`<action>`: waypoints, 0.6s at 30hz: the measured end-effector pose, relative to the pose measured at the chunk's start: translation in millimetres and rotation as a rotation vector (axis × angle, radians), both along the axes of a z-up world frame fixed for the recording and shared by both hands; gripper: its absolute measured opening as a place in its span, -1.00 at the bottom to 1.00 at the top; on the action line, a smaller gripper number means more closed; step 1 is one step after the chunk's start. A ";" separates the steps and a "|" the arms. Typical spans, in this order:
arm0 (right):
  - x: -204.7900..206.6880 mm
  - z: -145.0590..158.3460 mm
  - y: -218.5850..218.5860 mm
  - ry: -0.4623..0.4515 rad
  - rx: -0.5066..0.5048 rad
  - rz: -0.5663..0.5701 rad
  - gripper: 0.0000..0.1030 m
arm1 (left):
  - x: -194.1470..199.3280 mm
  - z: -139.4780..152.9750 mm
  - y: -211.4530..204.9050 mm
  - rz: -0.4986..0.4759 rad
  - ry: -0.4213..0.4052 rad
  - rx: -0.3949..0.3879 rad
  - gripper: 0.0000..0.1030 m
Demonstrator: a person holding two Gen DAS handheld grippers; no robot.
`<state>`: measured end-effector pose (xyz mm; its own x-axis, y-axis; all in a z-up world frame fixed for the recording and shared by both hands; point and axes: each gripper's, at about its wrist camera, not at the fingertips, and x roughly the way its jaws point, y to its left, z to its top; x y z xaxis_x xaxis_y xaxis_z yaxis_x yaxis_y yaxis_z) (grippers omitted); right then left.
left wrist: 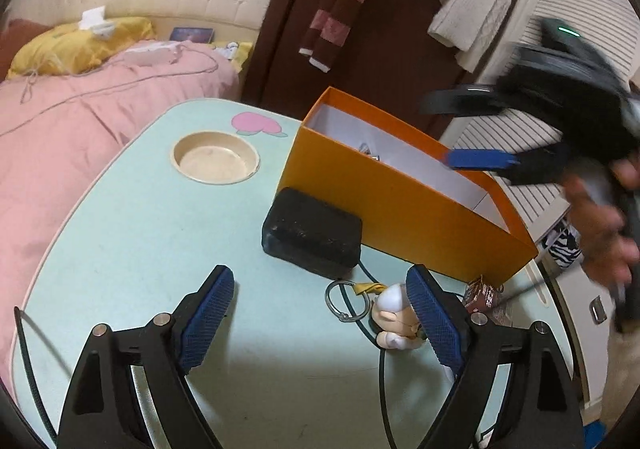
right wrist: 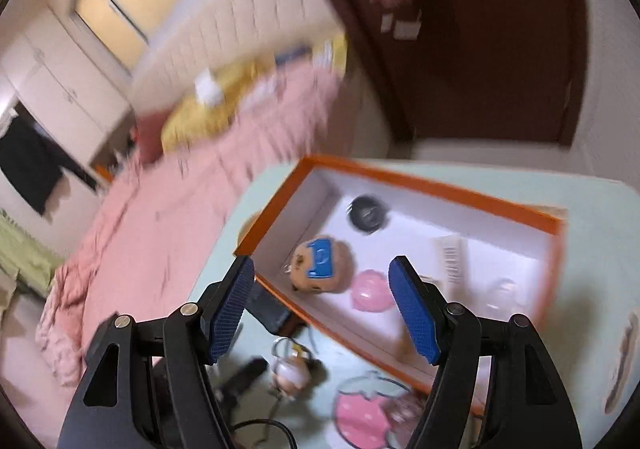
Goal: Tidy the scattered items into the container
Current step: 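Grasp the bear plush with the blue D with the right gripper and lift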
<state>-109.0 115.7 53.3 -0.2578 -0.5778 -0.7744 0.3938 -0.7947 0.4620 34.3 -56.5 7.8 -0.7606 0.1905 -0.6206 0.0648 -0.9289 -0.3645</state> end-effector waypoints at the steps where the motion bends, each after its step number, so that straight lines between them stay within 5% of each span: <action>1: -12.0 -7.6 -11.5 -0.054 0.029 0.011 0.37 | 0.1 -0.3 -1.6 0.003 0.001 0.008 0.70; 6: -45.9 -42.3 -58.6 -0.207 0.197 0.081 0.35 | 2.9 -1.5 0.7 0.002 0.002 0.019 0.70; 9: -47.3 -61.5 -79.6 -0.261 0.279 0.151 0.05 | 2.0 -1.0 1.6 -0.003 0.004 0.019 0.70; 12: -35.0 -65.0 -88.6 -0.175 0.340 0.233 -0.15 | 0.7 -3.5 -0.4 -0.001 -0.009 0.030 0.70; 18: -29.9 -55.5 -69.5 -0.114 0.293 0.187 -0.17 | 0.8 -3.3 -1.3 0.001 -0.010 0.036 0.70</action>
<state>-138.8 46.2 -2.2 -0.0709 -0.3560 -0.9318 0.5042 -0.8188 0.2745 35.0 -57.9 4.5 -0.7545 0.2120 -0.6211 0.0700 -0.9150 -0.3972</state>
